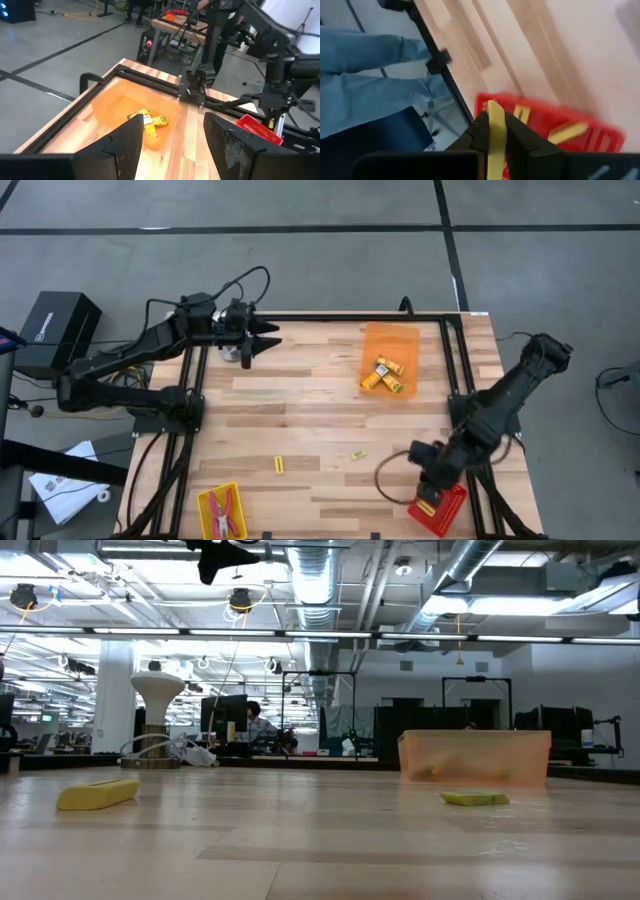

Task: Pick & Place School Supplies
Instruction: Put the yellow eraser into the red bin

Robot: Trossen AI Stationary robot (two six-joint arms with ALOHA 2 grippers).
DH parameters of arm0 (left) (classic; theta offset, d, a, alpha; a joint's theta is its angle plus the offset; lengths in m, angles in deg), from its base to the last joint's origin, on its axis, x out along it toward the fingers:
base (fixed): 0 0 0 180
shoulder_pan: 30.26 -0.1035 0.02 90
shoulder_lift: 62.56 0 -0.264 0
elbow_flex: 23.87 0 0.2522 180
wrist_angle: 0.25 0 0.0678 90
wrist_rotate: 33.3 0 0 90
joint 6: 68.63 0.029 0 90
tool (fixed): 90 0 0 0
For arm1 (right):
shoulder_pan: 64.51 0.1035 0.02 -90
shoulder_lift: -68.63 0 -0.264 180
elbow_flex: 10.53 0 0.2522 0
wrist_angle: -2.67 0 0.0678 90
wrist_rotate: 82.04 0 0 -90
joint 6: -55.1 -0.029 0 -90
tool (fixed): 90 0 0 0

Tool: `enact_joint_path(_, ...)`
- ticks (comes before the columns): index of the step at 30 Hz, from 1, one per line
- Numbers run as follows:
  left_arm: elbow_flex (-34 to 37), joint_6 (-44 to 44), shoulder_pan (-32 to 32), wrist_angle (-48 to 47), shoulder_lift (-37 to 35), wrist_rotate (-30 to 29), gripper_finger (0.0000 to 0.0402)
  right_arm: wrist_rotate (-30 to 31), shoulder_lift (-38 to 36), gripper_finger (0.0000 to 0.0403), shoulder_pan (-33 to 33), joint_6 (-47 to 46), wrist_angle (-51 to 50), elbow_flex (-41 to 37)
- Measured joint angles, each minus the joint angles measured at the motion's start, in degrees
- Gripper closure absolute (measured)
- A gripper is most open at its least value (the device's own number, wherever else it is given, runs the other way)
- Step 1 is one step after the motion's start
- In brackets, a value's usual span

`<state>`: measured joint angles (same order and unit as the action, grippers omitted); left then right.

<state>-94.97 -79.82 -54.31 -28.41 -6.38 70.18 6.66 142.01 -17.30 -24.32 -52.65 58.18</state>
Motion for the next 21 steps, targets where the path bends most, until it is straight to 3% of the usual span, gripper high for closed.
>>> enact_joint_path(11, 0.0, -1.1, 0.2, 2.0, 0.7, 0.0, 0.0198, 9.6, 0.0, 0.0379, 12.8, -23.1, 5.4, -8.3)
enact_joint_path(21, 0.0, -2.6, 0.2, 2.1, 0.7, -0.1, 0.0198, 10.8, 0.0, 0.0379, 15.5, -28.0, 7.8, -12.4)
